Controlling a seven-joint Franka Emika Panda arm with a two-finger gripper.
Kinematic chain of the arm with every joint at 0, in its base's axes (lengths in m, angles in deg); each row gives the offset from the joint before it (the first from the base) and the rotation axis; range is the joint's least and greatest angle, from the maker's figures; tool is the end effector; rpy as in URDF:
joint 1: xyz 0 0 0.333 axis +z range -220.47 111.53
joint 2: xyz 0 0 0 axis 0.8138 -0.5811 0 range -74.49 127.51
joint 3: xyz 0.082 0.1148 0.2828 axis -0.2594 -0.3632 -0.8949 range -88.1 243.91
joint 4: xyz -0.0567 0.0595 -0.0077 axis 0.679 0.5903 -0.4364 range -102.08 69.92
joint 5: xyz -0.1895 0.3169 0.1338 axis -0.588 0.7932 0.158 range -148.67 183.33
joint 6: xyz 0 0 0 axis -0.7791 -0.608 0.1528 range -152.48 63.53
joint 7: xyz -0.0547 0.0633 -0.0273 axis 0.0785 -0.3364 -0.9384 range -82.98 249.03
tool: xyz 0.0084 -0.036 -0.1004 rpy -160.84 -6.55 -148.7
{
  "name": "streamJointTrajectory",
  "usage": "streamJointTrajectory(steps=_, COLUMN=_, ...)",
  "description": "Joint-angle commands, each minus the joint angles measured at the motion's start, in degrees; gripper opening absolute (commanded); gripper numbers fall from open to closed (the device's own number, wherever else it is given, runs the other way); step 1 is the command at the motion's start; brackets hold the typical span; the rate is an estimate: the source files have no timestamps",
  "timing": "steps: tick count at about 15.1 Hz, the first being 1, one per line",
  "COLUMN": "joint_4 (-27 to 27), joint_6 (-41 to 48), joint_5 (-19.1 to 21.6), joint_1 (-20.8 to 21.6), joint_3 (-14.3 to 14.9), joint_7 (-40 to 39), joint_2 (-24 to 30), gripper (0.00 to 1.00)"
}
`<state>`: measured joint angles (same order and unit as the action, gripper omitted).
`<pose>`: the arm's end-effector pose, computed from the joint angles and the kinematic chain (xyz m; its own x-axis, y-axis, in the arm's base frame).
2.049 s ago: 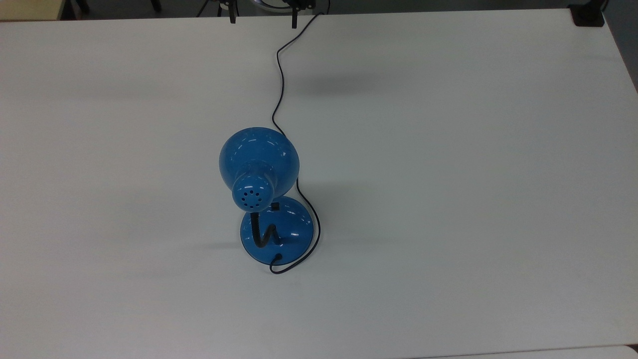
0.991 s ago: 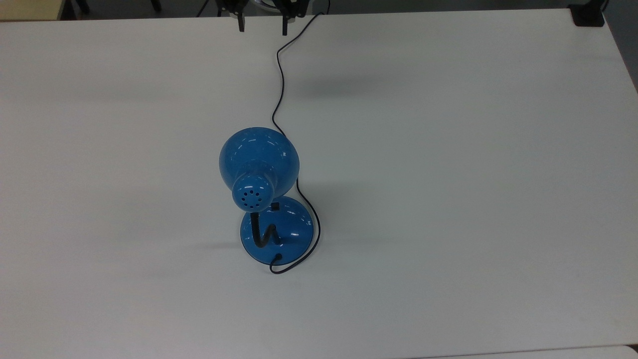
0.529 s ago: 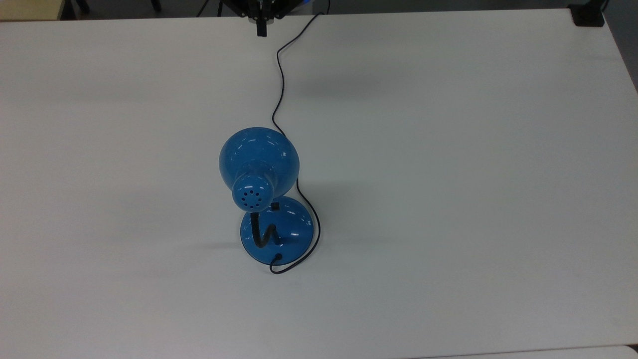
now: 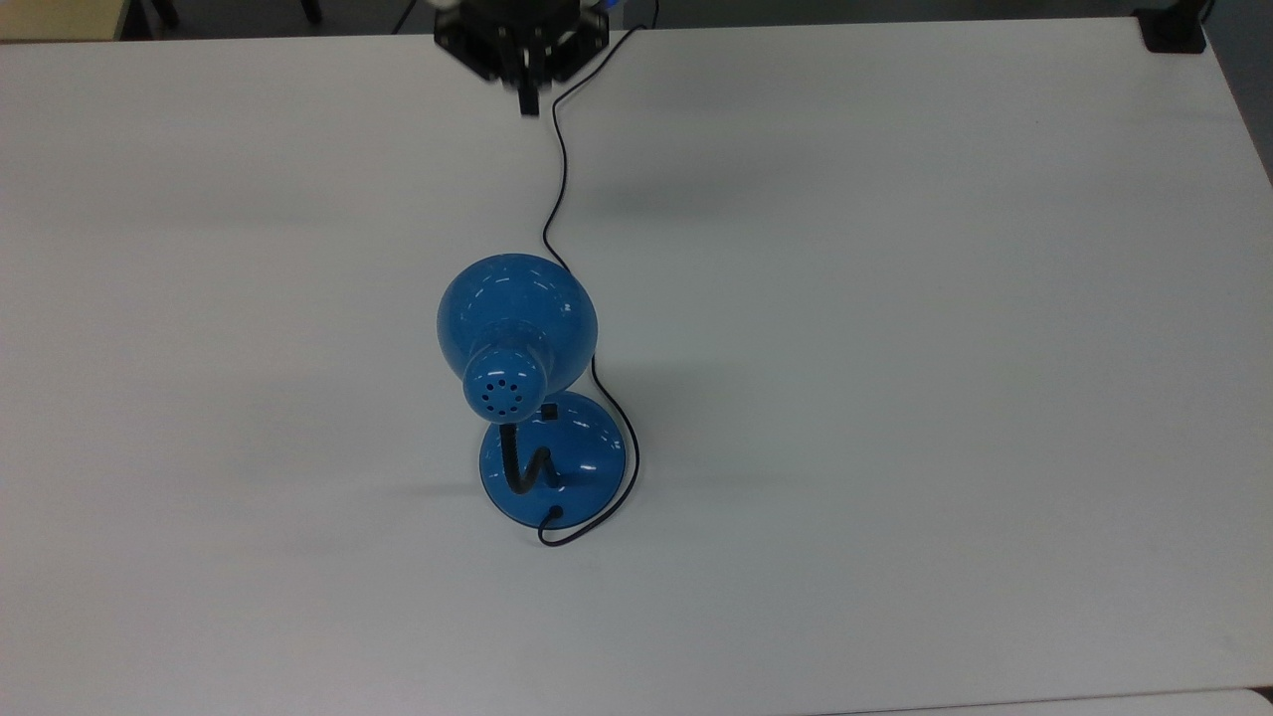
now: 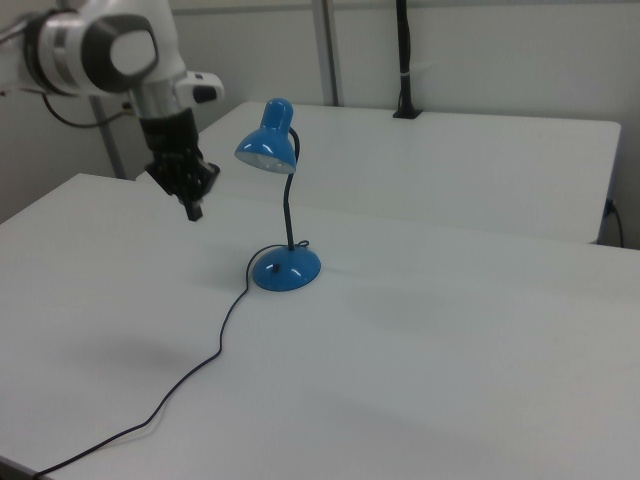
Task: Turn on the lamp
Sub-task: 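Lower the gripper onto the switch on the lamp base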
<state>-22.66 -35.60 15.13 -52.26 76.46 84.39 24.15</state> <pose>0.5732 0.0327 0.5591 0.9989 0.0453 -0.0133 0.0458 -0.9983 0.0372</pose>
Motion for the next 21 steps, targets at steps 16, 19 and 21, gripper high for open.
streamJointTrajectory(steps=16, joint_4=-13.6, joint_6=-53.2, joint_5=0.5, joint_1=-1.5, joint_3=-0.1, joint_7=-1.0, joint_2=-15.6, gripper=0.0)
streamJointTrajectory(steps=19, joint_4=-13.6, joint_6=-58.5, joint_5=0.5, joint_1=-1.5, joint_3=-0.1, joint_7=-1.0, joint_2=-18.0, gripper=0.0)
streamJointTrajectory(steps=21, joint_4=-13.4, joint_6=-59.1, joint_5=0.4, joint_1=-1.4, joint_3=-0.2, joint_7=-1.0, joint_2=-19.0, gripper=0.0)
